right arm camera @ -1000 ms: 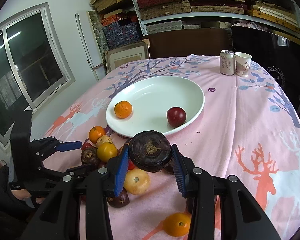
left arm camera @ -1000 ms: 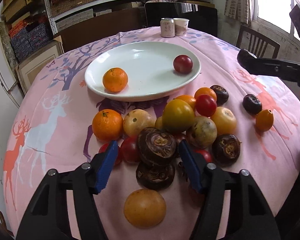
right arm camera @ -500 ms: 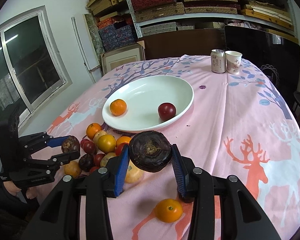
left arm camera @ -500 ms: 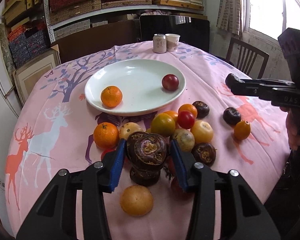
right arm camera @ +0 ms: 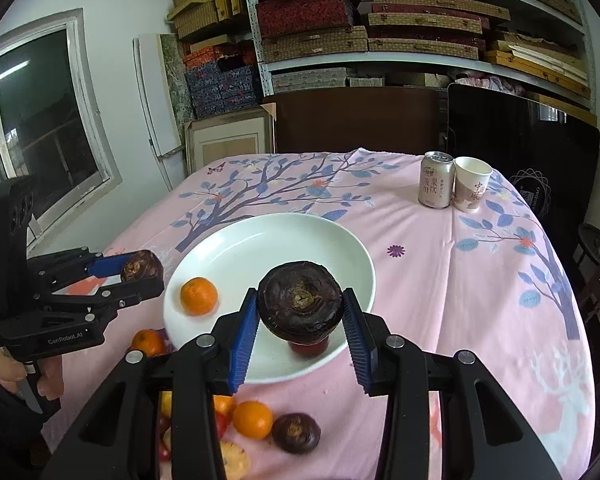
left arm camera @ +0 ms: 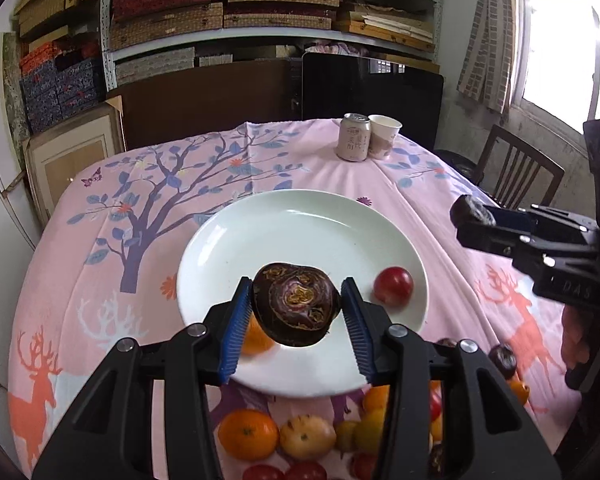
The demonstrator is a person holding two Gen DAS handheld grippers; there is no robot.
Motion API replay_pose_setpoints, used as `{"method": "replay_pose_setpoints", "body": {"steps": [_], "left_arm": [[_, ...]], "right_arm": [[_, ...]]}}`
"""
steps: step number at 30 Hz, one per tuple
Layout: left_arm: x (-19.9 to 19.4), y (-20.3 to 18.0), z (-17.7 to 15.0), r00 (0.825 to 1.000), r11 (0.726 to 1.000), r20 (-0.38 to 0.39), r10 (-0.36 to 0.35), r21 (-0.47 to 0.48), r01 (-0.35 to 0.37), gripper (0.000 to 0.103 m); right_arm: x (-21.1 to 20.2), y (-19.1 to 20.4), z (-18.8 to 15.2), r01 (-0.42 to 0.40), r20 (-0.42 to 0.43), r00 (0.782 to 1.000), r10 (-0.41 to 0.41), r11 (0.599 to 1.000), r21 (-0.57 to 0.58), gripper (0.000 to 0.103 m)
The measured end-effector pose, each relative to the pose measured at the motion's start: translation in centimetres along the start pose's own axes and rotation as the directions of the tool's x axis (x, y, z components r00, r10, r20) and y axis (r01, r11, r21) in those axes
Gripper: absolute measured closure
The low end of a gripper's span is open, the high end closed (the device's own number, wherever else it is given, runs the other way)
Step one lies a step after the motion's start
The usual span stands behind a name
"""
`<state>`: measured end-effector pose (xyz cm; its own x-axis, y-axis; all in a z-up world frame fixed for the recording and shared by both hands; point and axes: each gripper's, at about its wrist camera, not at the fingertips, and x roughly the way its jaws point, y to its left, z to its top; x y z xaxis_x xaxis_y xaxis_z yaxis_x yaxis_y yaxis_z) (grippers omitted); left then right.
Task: Organize fruits
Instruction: 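Lower both dark brown fruits onto the white plate and open both tools, then grasp the pale grapefruit with the left tool while the right tool grasps an orange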
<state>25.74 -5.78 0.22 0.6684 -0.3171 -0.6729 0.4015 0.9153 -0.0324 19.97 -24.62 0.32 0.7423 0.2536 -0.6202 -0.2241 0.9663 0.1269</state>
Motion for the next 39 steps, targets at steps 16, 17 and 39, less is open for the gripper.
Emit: {"method": "replay_pose_setpoints", "body": {"steps": [16, 17, 39], "left_arm": [[3.4, 3.7, 1.2, 0.999, 0.99, -0.027, 0.043, -0.131, -0.046, 0.025], [2.2, 3.5, 0.6, 0.999, 0.991, -0.018, 0.038, -0.131, -0.04, 0.023], [-8.9, -2.8, -19.2, 0.993, 0.999, -0.116, 0.03, 0.035, -0.026, 0.013]], "right_arm": [[2.5, -0.5, 0.4, 0.067, 0.002, 0.998, -0.066, 0.998, -0.018, 0.036], [1.4, -0.9, -0.1, 0.064, 0.005, 0.998, -0.064, 0.998, -0.007, 0.036], [-9.0, 1.1, -16.8, 0.038, -0.084, 0.996, -0.038, 0.999, -0.001, 0.033]]}}
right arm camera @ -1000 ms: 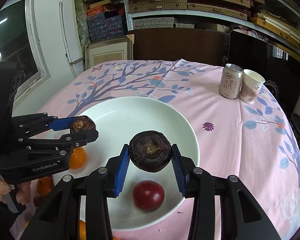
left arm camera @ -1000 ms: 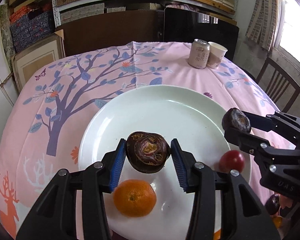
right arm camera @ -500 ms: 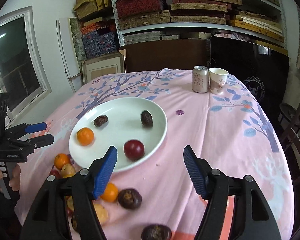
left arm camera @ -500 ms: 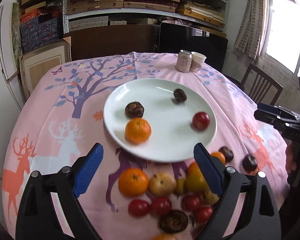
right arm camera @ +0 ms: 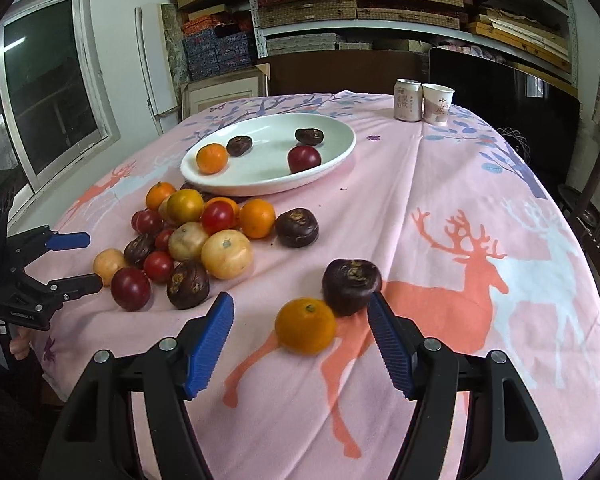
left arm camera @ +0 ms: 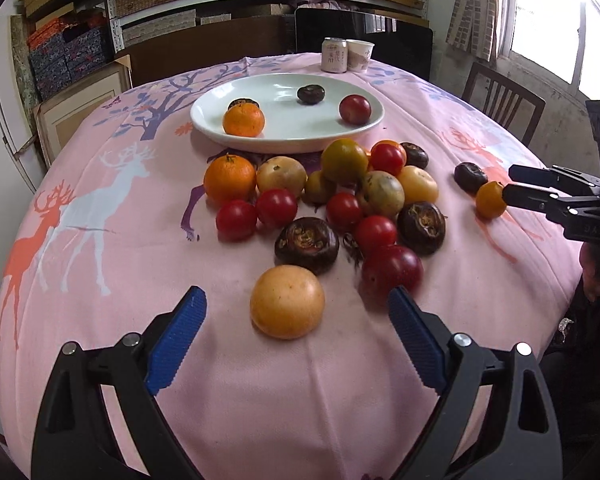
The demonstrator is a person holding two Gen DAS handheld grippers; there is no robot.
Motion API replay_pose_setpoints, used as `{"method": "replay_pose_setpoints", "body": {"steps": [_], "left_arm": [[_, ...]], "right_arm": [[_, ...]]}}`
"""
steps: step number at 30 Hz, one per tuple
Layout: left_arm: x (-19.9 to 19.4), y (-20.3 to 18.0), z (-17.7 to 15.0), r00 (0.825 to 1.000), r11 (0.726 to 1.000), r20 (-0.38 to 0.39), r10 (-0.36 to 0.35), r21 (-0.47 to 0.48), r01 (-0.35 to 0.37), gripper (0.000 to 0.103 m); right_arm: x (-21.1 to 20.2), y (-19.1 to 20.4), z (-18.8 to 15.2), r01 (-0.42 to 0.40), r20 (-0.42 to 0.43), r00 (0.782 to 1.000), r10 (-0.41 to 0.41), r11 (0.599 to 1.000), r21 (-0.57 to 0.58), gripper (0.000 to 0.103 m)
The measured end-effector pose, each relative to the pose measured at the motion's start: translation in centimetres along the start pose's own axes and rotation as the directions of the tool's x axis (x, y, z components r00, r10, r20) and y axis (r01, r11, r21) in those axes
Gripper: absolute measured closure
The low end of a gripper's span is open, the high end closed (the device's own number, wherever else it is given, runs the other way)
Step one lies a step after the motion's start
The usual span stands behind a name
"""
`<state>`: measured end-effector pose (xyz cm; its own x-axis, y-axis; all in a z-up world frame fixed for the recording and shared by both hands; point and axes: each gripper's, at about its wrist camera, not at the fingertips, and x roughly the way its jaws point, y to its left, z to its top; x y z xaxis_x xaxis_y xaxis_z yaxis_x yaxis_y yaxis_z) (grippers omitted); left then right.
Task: Organize fruits
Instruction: 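Grasp the pale grapefruit with the left tool while the right tool grasps an orange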
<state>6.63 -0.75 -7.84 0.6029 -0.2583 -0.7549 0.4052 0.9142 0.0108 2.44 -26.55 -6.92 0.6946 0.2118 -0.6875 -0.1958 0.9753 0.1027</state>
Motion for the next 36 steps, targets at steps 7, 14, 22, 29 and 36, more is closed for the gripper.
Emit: {"method": "replay_pose_setpoints", "body": {"steps": [7, 14, 22, 29, 36], "left_arm": [[-0.3, 0.2, -0.4, 1.0, 1.0, 0.0, 0.002, -0.021, -0.002, 0.013], [0.7, -0.2, -0.2, 1.0, 1.0, -0.019, 0.007, -0.024, -0.007, 0.013], [1.8, -0.1, 0.1, 0.999, 0.999, -0.036, 0.016, -0.037, -0.017, 0.013], [2.1, 0.0, 0.2, 0.999, 0.999, -0.042, 0.027, -0.038, -0.029, 0.013], [1.4, 0.5, 0.4, 0.995, 0.995, 0.004, 0.097, -0.034, -0.096, 0.016]], "right_arm": [[2.0, 0.6, -0.5, 0.041, -0.034, 0.999, -0.041, 0.999, 0.01, 0.044], [3.1, -0.9, -1.1, 0.042, -0.063, 0.997, -0.037, 0.996, 0.082, 0.064], [2.8, -1.2, -1.4, -0.014, -0.027, 1.0, 0.016, 0.995, 0.095, 0.065], [2.5, -1.2, -1.4, -0.032, -0.008, 0.999, 0.033, 0.996, 0.085, 0.066], [2.5, -1.3, -1.4, -0.035, -0.009, 0.999, 0.036, 0.995, 0.089, 0.066]]}}
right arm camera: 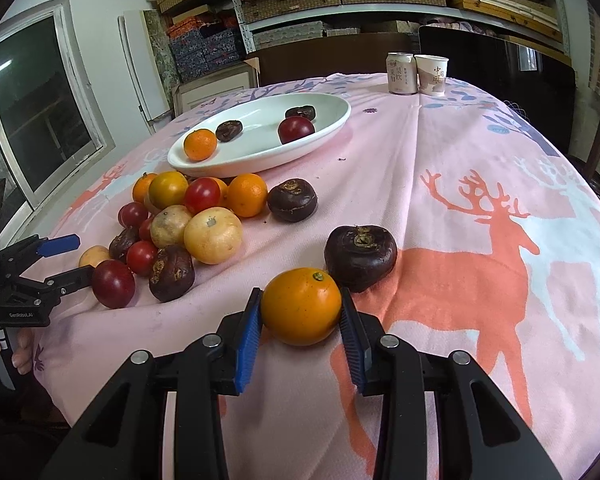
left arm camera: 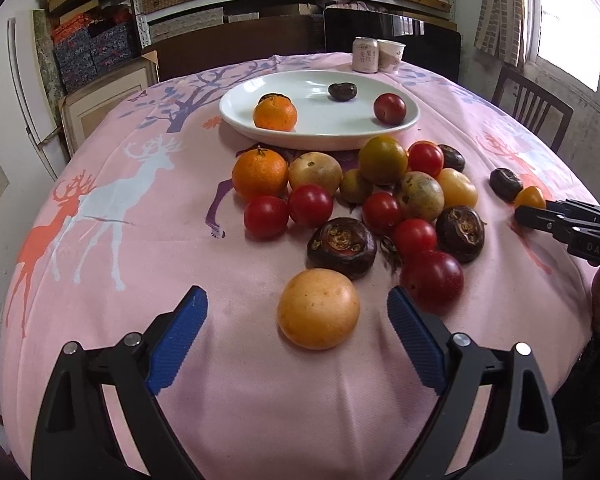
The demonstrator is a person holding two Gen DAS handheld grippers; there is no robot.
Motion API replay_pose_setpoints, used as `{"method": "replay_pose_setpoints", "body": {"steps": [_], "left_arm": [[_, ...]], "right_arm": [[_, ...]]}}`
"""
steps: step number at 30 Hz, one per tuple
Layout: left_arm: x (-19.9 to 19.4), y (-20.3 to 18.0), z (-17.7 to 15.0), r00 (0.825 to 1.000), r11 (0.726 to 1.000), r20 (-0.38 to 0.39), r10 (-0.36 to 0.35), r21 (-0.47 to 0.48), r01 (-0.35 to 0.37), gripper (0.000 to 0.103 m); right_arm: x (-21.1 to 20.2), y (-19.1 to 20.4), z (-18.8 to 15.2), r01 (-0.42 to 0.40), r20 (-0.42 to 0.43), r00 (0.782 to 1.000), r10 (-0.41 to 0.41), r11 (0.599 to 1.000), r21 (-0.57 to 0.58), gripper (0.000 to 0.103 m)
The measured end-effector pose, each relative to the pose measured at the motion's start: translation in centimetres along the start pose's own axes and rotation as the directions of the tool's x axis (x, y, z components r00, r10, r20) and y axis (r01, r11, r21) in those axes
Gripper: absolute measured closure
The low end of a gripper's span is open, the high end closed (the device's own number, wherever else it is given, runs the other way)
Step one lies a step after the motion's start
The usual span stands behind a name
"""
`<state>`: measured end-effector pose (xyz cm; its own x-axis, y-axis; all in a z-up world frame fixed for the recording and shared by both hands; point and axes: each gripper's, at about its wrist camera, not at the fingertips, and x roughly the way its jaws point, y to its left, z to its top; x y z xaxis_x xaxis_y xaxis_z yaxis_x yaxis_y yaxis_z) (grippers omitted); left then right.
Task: Organize fruits
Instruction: 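Grasp the pale grapefruit with the left tool while the right tool grasps an orange, then carry the grapefruit and orange onto the white plate and open both tools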
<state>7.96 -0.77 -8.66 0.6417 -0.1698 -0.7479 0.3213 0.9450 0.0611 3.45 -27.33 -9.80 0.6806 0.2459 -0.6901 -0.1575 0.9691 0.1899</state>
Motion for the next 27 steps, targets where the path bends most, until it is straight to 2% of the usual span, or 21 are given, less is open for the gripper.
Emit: {"method": "replay_pose_setpoints", "body": {"steps": [5, 10, 20, 22, 23, 26, 27], "left_arm": [[0.6, -0.9, -0.2, 1.0, 0.999, -0.023, -0.011, 0.045, 0.012, 0.029], [1.5, -0.9, -0.3, 0.999, 0.999, -0.041, -0.034, 0.033, 0.035, 0.059], [1.6, -0.9, -0.3, 0.998, 0.999, -0.05, -0.03, 0.028, 0.032, 0.059], [1.7, -0.5, -0.3, 0.999, 1.0, -0.05, -0.015, 0.009, 0.015, 0.048], [1.8, -0.3, -0.3, 0.998, 1.0, -0.053, -0.024, -0.004, 0.024, 0.048], [1.7, -0.4, -0.3, 0.998, 0.999, -0.05, -0.034, 0.005, 0.034, 0.051], [1.6, -0.6, -0.3, 0.998, 0.999, -0.048, -0.042, 0.015, 0.043, 0.058]], "right_arm": [[0.2, -0.1, -0.1, -0.005, -0.007, 1.0, 0.005, 1.0, 0.006, 0.065], [0.3, -0.2, -0.1, -0.014, -0.014, 1.0, 0.014, 1.0, 0.014, 0.065], [0.4, -0.3, 0.0, -0.018, -0.016, 1.0, 0.019, 1.0, 0.019, 0.065], [0.3, -0.3, 0.0, -0.018, -0.016, 1.0, 0.019, 1.0, 0.018, 0.065], [0.3, -0.3, 0.0, -0.018, -0.016, 1.0, 0.019, 1.0, 0.019, 0.065], [0.3, -0.4, 0.0, -0.018, -0.016, 1.0, 0.019, 1.0, 0.019, 0.065], [0.3, -0.4, 0.0, -0.019, -0.016, 1.0, 0.019, 1.0, 0.019, 0.065]]}}
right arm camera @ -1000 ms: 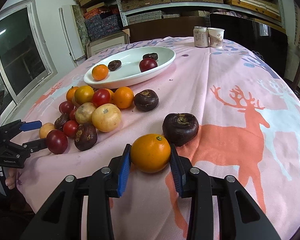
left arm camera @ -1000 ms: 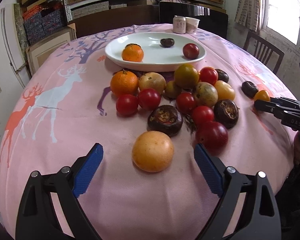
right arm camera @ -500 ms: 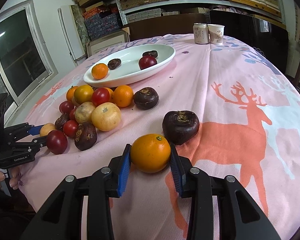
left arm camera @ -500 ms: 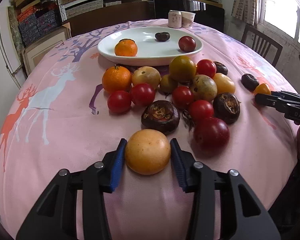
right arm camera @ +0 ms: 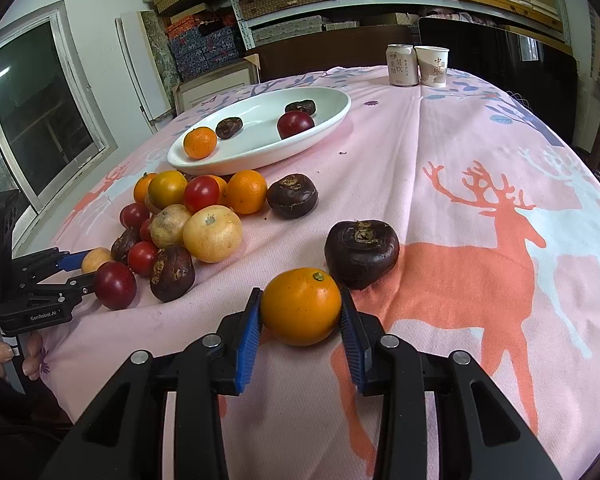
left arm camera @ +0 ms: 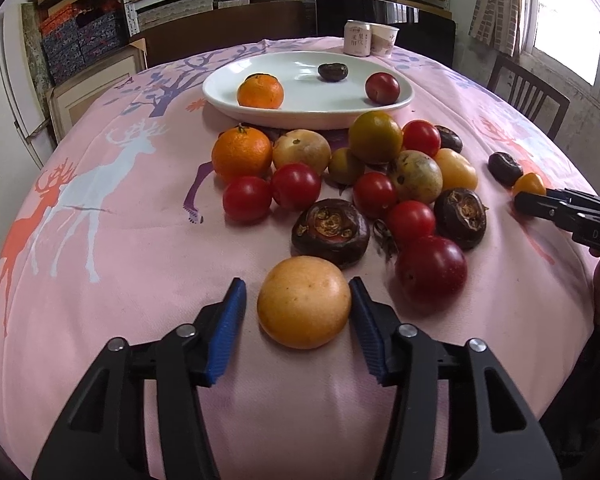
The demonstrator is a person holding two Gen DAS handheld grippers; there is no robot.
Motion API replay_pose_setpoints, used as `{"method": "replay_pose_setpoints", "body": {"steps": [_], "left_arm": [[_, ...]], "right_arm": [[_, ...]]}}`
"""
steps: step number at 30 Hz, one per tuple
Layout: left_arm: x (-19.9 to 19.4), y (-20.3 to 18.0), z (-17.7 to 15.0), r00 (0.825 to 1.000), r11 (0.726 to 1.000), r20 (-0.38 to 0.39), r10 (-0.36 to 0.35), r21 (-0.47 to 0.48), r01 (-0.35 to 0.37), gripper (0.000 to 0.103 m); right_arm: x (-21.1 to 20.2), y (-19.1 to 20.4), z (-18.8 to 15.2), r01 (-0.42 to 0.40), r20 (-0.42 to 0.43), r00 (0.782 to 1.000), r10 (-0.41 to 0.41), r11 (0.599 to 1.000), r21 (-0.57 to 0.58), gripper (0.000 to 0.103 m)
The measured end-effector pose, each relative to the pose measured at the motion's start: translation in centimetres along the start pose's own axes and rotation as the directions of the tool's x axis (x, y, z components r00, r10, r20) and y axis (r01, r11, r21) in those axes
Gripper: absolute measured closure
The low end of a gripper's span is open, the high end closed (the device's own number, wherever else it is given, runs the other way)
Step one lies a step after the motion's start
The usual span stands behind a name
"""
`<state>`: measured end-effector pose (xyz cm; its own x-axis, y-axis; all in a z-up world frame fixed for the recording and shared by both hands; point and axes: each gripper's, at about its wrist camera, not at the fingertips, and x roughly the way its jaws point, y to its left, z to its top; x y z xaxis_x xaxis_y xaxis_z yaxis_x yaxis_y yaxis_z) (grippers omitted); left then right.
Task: Organize fruits
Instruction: 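Carry the grapefruit and orange onto the white plate and open both tools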
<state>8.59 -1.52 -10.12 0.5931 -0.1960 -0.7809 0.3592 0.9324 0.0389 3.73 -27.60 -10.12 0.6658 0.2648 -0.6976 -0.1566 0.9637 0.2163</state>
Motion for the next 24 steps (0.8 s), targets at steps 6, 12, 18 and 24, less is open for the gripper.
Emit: {"method": "replay_pose_setpoints", "body": {"steps": [6, 12, 18, 24], "left_arm": [[-0.2, 0.2, -0.1, 1.0, 0.999, 0.01, -0.025, -0.029, 0.025, 0.061], [-1.3, -0.4, 0.1, 0.998, 0.998, 0.038, -0.06, -0.026, 0.061, 0.061], [-2.7, -0.9, 0.7, 0.995, 0.998, 0.071, -0.066, -0.016, 0.068, 0.061], [-3.7, -0.5, 1.7, 0.993, 0.997, 0.097, -0.072, -0.024, 0.075, 0.061]], "right_arm": [[0.0, 0.0, 0.0, -0.002, 0.0, 1.0, 0.002, 1.0, 0.002, 0.065], [0.0, -0.1, 0.0, -0.002, 0.002, 1.0, 0.002, 1.0, 0.001, 0.065], [-0.1, 0.2, -0.1, -0.016, 0.02, 1.0, 0.016, 1.0, 0.002, 0.065], [-1.4, 0.9, 0.8, -0.027, 0.025, 0.999, 0.027, 1.0, -0.004, 0.065]]}}
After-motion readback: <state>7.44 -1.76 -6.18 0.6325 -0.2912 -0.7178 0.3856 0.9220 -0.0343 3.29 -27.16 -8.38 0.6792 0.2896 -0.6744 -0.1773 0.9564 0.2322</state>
